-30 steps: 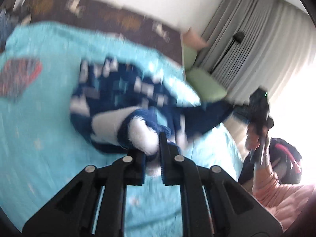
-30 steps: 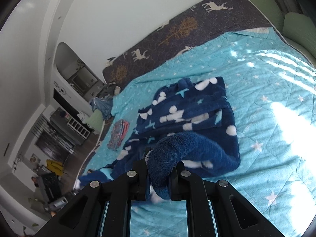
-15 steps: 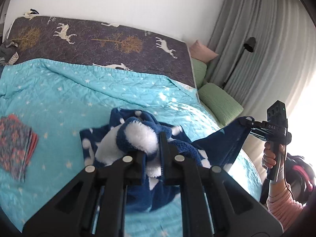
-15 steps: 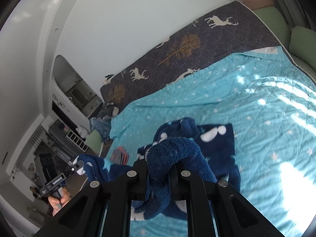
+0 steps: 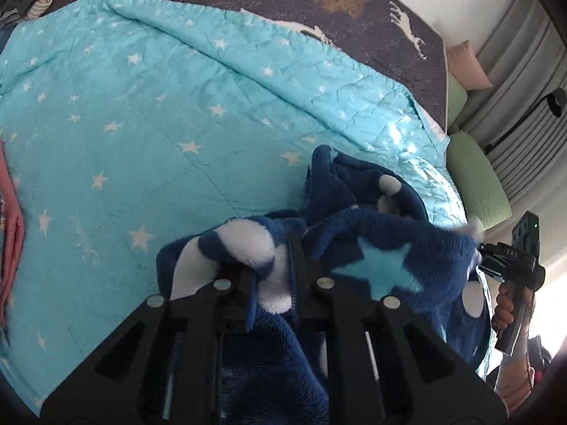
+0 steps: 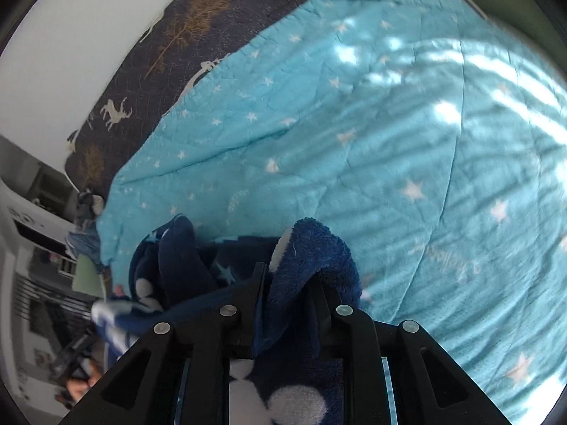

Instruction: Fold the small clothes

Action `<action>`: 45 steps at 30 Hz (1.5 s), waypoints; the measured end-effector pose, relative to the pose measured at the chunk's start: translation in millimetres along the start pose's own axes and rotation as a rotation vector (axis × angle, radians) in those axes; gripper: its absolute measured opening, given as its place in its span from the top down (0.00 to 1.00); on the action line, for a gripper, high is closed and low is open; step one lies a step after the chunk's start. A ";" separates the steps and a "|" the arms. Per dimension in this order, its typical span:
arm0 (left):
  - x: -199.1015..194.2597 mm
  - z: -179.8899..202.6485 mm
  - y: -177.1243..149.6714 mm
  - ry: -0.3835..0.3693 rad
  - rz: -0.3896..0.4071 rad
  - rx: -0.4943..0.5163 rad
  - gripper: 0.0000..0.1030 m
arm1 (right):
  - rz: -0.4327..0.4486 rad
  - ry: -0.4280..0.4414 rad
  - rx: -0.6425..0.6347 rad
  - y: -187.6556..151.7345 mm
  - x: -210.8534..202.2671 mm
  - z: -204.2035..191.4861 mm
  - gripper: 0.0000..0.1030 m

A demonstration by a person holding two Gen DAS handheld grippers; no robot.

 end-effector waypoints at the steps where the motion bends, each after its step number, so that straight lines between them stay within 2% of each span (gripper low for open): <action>1: -5.7 0.1 -3.0 -0.012 0.010 0.007 0.82 | 0.008 0.021 -0.008 -4.6 -4.4 4.7 0.79; 4: -26.3 1.3 -5.5 -0.022 0.030 0.001 0.82 | 0.037 0.003 -0.038 -12.5 -25.7 10.2 0.75; 7: -50.6 8.8 -6.1 -0.029 0.071 0.028 0.79 | 0.093 -0.001 -0.069 -23.9 -64.0 4.8 0.73; 8: -60.1 12.4 -8.4 -0.028 0.089 0.041 0.77 | 0.108 0.003 -0.098 -31.0 -79.0 -0.2 0.73; 10: -76.4 17.4 -9.1 -0.011 0.140 0.056 0.62 | 0.115 0.008 -0.153 -43.4 -94.0 -11.5 0.72; 12: -89.3 21.2 -10.8 -0.009 0.178 0.065 0.59 | 0.088 0.014 -0.229 -61.3 -100.8 -28.3 0.71; 16: -100.3 34.0 -22.3 -0.079 0.169 0.086 0.59 | -0.065 0.013 -0.366 -101.3 -68.9 -69.7 0.70; 21: -80.1 71.2 -57.5 -0.121 0.083 0.257 0.59 | -0.177 -0.042 -0.503 -132.4 -7.9 -116.4 0.70; 24: -43.2 85.2 -66.7 -0.091 0.010 0.318 0.59 | -0.149 -0.076 -0.489 -112.5 18.9 -130.7 0.70; 26: -8.0 92.3 -59.1 -0.021 -0.032 0.341 0.59 | -0.055 -0.127 -0.468 -81.3 30.8 -138.5 0.70; 27: 10.3 94.3 -47.7 0.028 -0.044 0.337 0.59 | -0.005 -0.142 -0.441 -64.3 33.7 -142.0 0.70; 29: 30.3 92.0 -16.9 0.118 -0.009 0.301 0.63 | 0.086 -0.152 -0.360 -33.0 33.5 -144.5 0.70; 32: 27.2 77.6 23.2 0.124 0.065 0.155 0.64 | 0.126 -0.089 -0.245 -15.0 20.9 -139.2 0.70; 34: 7.4 70.4 31.2 0.119 0.139 0.130 0.64 | 0.112 -0.057 -0.268 -23.8 6.8 -135.6 0.70; 36: -19.0 60.1 24.3 0.143 0.198 0.139 0.64 | 0.101 -0.091 -0.352 -44.4 -12.3 -126.2 0.70; 39: -51.5 29.0 -7.1 0.136 0.204 0.104 0.61 | 0.060 -0.121 -0.388 -79.0 -43.4 -85.7 0.68; 41: -68.5 7.5 -42.7 0.109 0.165 0.081 0.50 | 0.026 -0.112 -0.343 -104.9 -65.0 -46.4 0.66; 43: -80.5 -13.6 -84.6 0.082 0.116 0.053 0.35 | 0.020 -0.088 -0.269 -131.6 -89.7 -3.7 0.61; 44: -82.6 -20.0 -96.6 0.067 0.101 0.038 0.32 | 0.022 -0.069 -0.240 -141.2 -99.2 11.4 0.59; 45: -84.1 -27.7 -112.1 0.047 0.076 0.016 0.25 | 0.024 -0.049 -0.208 -151.3 -108.3 26.6 0.53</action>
Point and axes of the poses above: each gripper's, at about its wrist camera, not at the fingertips, and x roughly the way its jaws point, z to its right, y to its top, the point moved 2 cm from there along x, roughly the way its jaws point, and after that the axes turned 6 degrees about -z, right-handed, at the moved point
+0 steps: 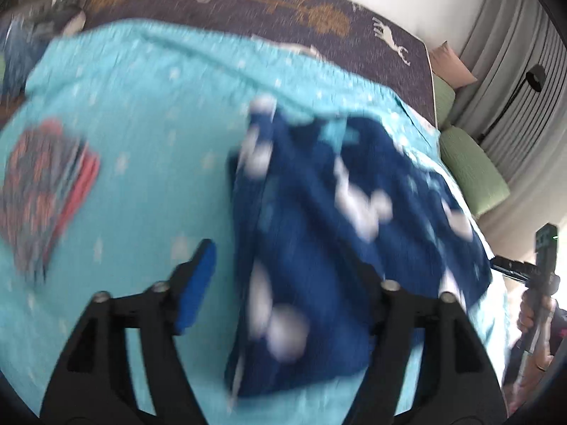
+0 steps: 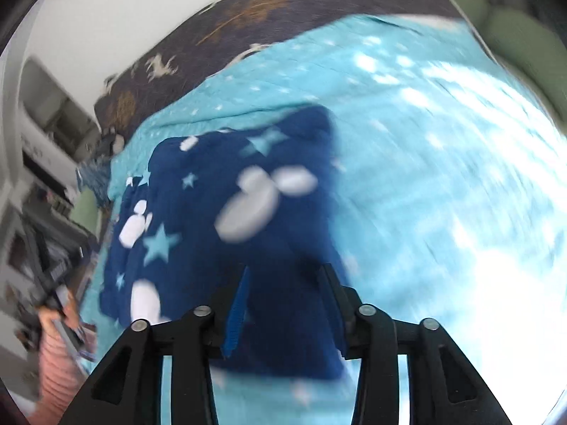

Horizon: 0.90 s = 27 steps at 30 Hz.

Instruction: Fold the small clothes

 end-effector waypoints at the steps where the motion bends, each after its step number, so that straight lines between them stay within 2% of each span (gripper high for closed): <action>1: 1.0 -6.1 -12.8 -0.021 -0.029 -0.022 0.19 | 0.004 0.022 0.024 -9.8 -6.2 10.9 0.50; 3: 12.3 -13.1 -32.1 -0.058 -0.111 -0.068 0.18 | -0.014 0.081 0.057 -24.3 -9.1 27.7 0.36; 5: 29.6 -18.0 -38.4 -0.065 -0.188 -0.123 0.18 | -0.079 0.133 0.070 -24.3 2.0 30.2 0.34; 6: 36.3 -18.2 -37.0 -0.080 -0.200 -0.139 0.18 | -0.104 0.165 0.064 -18.9 9.6 28.0 0.34; 8: 46.0 -15.8 -27.0 -0.092 -0.180 -0.143 0.18 | -0.127 0.188 0.034 -4.5 23.4 22.1 0.31; 13: 69.0 -5.1 -5.8 -0.087 -0.157 -0.102 0.13 | -0.196 0.148 0.004 38.5 64.9 21.7 0.26; 16: 81.3 -0.4 4.5 -0.111 -0.159 -0.053 0.12 | -0.248 0.221 -0.001 58.9 91.5 27.2 0.21; 18: 87.4 -2.8 15.7 -0.145 -0.161 -0.070 0.12 | -0.251 0.295 0.007 72.5 103.2 30.8 0.20; 19: 91.9 -4.1 21.6 -0.168 -0.167 -0.092 0.13 | -0.249 0.332 0.020 78.5 108.9 32.3 0.20; 21: 96.8 -4.4 27.5 -0.203 -0.173 -0.112 0.37 | -0.253 0.391 0.045 87.2 118.7 32.1 0.21; 23: 99.6 0.6 28.7 -0.196 -0.171 -0.120 0.57 | -0.245 0.382 0.025 92.6 124.0 26.0 0.45; 24: 95.3 6.1 26.8 -0.172 -0.145 -0.101 0.60 | -0.238 0.358 0.018 93.4 127.9 20.5 0.58; 25: 87.5 15.2 24.5 -0.134 -0.112 -0.068 0.64 | -0.239 0.330 0.013 93.3 128.4 16.2 0.64; 27: 69.4 28.3 20.5 -0.104 -0.065 -0.030 0.67 | -0.197 0.294 -0.024 90.6 117.0 3.1 0.72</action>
Point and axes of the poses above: each gripper's, at about its wrist camera, not at the fingertips, and x roughly the way its jaws point, z to its right, y to its top, the point moved 2 cm from there along x, roughly the way its jaws point, and after that the axes turned 6 degrees about -z, right-handed, at the moved point
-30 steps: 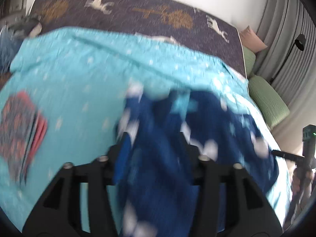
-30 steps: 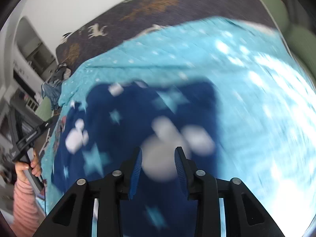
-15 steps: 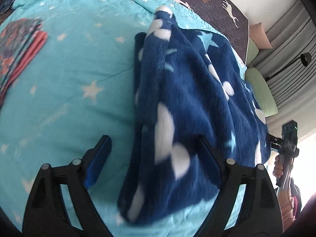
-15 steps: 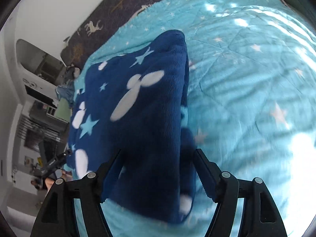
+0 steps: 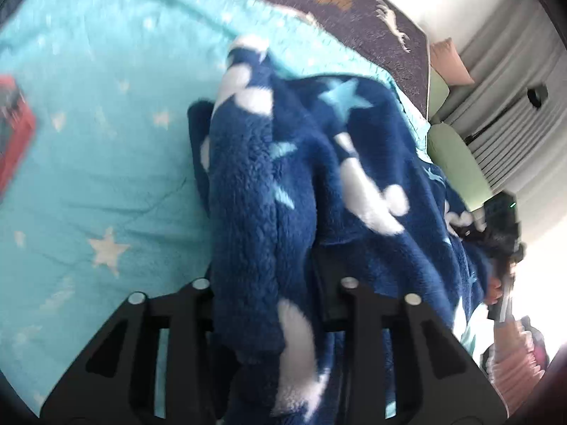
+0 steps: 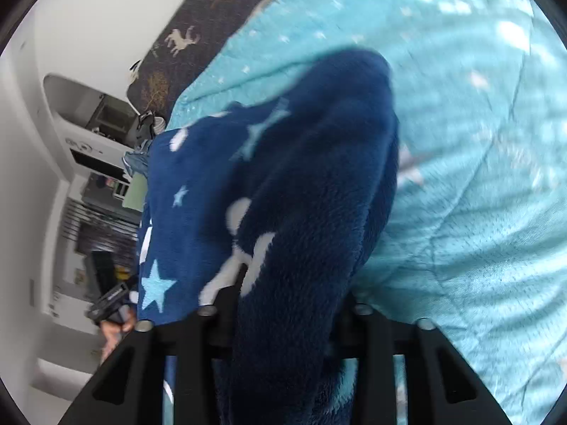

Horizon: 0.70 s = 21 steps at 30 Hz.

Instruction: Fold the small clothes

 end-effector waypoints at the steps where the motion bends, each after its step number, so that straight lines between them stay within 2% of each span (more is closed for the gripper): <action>1: -10.9 8.3 -1.5 -0.014 0.022 0.010 0.68 | 0.026 -0.002 -0.012 -3.9 -8.7 -10.2 0.73; 4: -51.7 36.6 -5.2 -0.072 0.069 0.051 0.68 | 0.087 0.059 -0.036 -19.5 -37.6 -45.1 0.74; 8: -115.2 78.2 -23.0 -0.050 0.111 0.153 0.68 | 0.112 0.030 -0.125 -49.2 -71.7 -102.6 0.74; 12: -171.2 103.2 -62.1 -0.056 0.109 0.167 0.68 | 0.130 0.044 -0.162 -99.5 -112.0 -145.8 0.74; 14: -196.5 105.8 -95.5 -0.064 0.103 0.159 0.68 | 0.150 0.054 -0.176 -130.4 -126.0 -163.5 0.74; 16: -217.7 105.1 -140.3 -0.072 0.096 0.145 0.68 | 0.163 0.075 -0.185 -173.7 -140.4 -168.7 0.74; 17: -220.2 105.5 -151.5 -0.077 0.087 0.132 0.68 | 0.160 0.083 -0.179 -192.6 -142.9 -167.6 0.74; 21: -210.5 84.0 -216.8 -0.117 0.011 0.012 0.68 | 0.103 0.088 -0.071 -273.8 -131.9 -134.6 0.73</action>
Point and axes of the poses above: each gripper's, at about its wrist camera, not at the fingertips, and x roughly the way its jaws point, z to its right, y to its top, the point moved 2 cm from there along x, roughly the way its jaws point, and after that the axes turned 6 degrees about -z, right-handed, at the moved point
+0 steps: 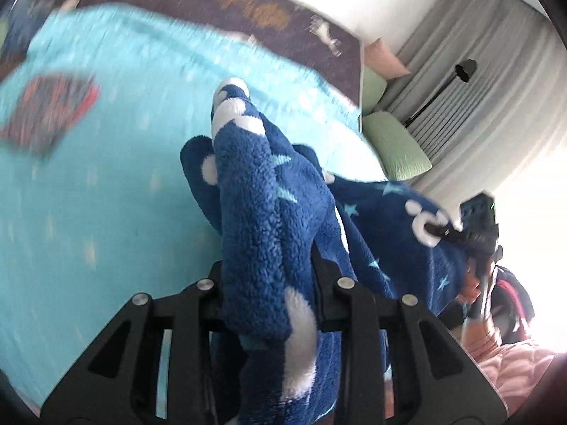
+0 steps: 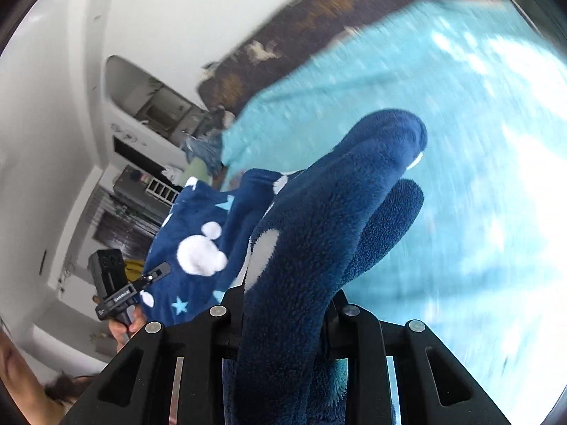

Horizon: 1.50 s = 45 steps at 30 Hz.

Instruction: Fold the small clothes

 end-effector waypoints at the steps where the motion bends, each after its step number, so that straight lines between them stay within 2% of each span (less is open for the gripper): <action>1: 11.3 -12.8 -20.6 0.000 -0.040 -0.050 0.67 | -0.021 -0.012 0.038 -18.0 5.6 11.4 0.71; 2: 20.1 -21.2 -32.1 0.031 -0.069 -0.071 0.66 | -0.059 -0.045 0.078 -36.3 15.6 24.0 0.68; 4: 40.1 -46.3 -58.1 0.162 -0.127 -0.121 0.62 | -0.131 -0.209 0.139 -64.5 30.9 51.4 0.57; 5: 41.5 -54.6 -63.6 0.164 -0.123 -0.145 0.61 | -0.141 -0.313 0.168 -74.2 34.4 63.3 0.51; 6: 38.7 -60.3 -65.0 0.147 -0.109 -0.175 0.60 | -0.119 -0.342 0.180 -77.0 31.8 68.8 0.37; 8: 20.7 -61.7 -59.7 0.150 -0.057 -0.198 0.60 | -0.069 -0.366 0.199 -73.7 16.5 66.5 0.36; 11: -14.2 -45.9 -44.3 0.247 0.080 -0.103 0.59 | 0.061 -0.545 0.096 -58.8 -12.3 38.7 0.36; 12: -22.9 -39.5 -36.9 0.268 0.117 -0.067 0.56 | 0.090 -0.593 0.047 -53.0 -18.3 26.2 0.36; 13: -29.4 -34.7 -27.9 0.279 0.153 -0.036 0.51 | 0.108 -0.601 0.012 -47.2 -22.0 18.4 0.36; 15: -31.7 -20.2 -4.7 0.278 0.219 0.027 0.42 | 0.124 -0.543 -0.060 -30.2 -15.3 2.5 0.36; 16: -24.2 -10.1 9.7 0.245 0.231 0.079 0.32 | 0.118 -0.491 -0.092 -20.6 -5.5 -9.3 0.36; 18: -1.5 -2.1 27.3 0.219 0.221 0.159 0.22 | 0.085 -0.395 -0.159 1.1 25.8 -32.9 0.36; 19: 13.4 0.7 35.1 0.257 0.201 0.178 0.22 | 0.055 -0.351 -0.201 10.3 44.2 -43.1 0.36; 21: 43.5 -7.0 45.3 0.355 0.137 0.183 0.22 | 0.015 -0.340 -0.240 17.7 72.7 -58.9 0.36; 22: 55.3 -14.9 46.9 0.374 0.114 0.177 0.22 | -0.006 -0.340 -0.245 27.4 91.9 -66.4 0.36; 24: 64.4 -27.7 42.5 0.356 0.090 0.134 0.22 | -0.052 -0.302 -0.250 34.7 117.8 -70.8 0.36; 26: 68.9 -47.2 39.4 0.279 0.058 0.059 0.23 | -0.096 -0.279 -0.269 33.0 127.8 -68.6 0.36; 27: 72.4 -55.5 38.5 0.239 0.041 0.030 0.29 | -0.107 -0.293 -0.279 35.1 134.2 -69.3 0.36; 28: 74.1 -61.0 37.1 0.211 0.031 0.018 0.56 | -0.116 -0.313 -0.289 34.0 134.8 -65.5 0.36; 29: 74.9 -66.0 37.6 0.191 0.026 0.010 0.75 | -0.127 -0.329 -0.294 35.5 141.0 -64.8 0.36; 30: 72.4 -70.6 38.8 0.156 0.026 -0.021 0.80 | -0.138 -0.332 -0.295 38.6 146.9 -63.0 0.36; 31: 62.7 -70.8 36.0 0.092 0.050 -0.069 0.81 | -0.150 -0.326 -0.297 42.3 152.1 -63.8 0.36; 33: 35.2 -72.4 29.7 -0.097 0.144 -0.122 0.81 | -0.159 -0.320 -0.318 39.7 148.6 -59.3 0.36; 34: 21.5 -72.6 26.8 -0.146 0.189 -0.118 0.81 | -0.162 -0.324 -0.340 40.6 150.5 -62.0 0.36; 36: 5.6 -70.6 20.2 -0.161 0.228 -0.073 0.79 | -0.165 -0.328 -0.381 39.8 151.7 -64.9 0.36; 38: 13.3 -73.5 16.7 -0.095 0.184 -0.042 0.72 | -0.183 -0.326 -0.420 39.5 155.6 -68.4 0.36; 40: 32.5 -83.4 15.5 -0.033 0.107 -0.073 0.66 | -0.198 -0.337 -0.444 40.0 159.2 -70.7 0.36; 42: 42.5 -89.2 16.5 -0.012 0.073 -0.097 0.64 | -0.204 -0.356 -0.457 41.1 163.0 -72.2 0.36; 43: 43.8 -89.6 17.9 -0.016 0.074 -0.100 0.57 | -0.205 -0.361 -0.463 41.3 164.1 -72.6 0.36; 44: 44.2 -88.1 19.2 -0.030 0.077 -0.098 0.44 | -0.206 -0.359 -0.469 41.0 164.3 -72.8 0.36; 45: 44.7 -86.4 20.4 -0.040 0.074 -0.095 0.37 | -0.210 -0.356 -0.476 40.7 164.3 -72.7 0.36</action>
Point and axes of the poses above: each gripper's, at about its wrist camera, not at the fingertips, and x roughly the way its jaws point, z to its right, y to its top, the point moved 2 cm from there along x, roughly the way its jaws point, and after that the axes turned 6 degrees about -z, right-handed, at the moved point
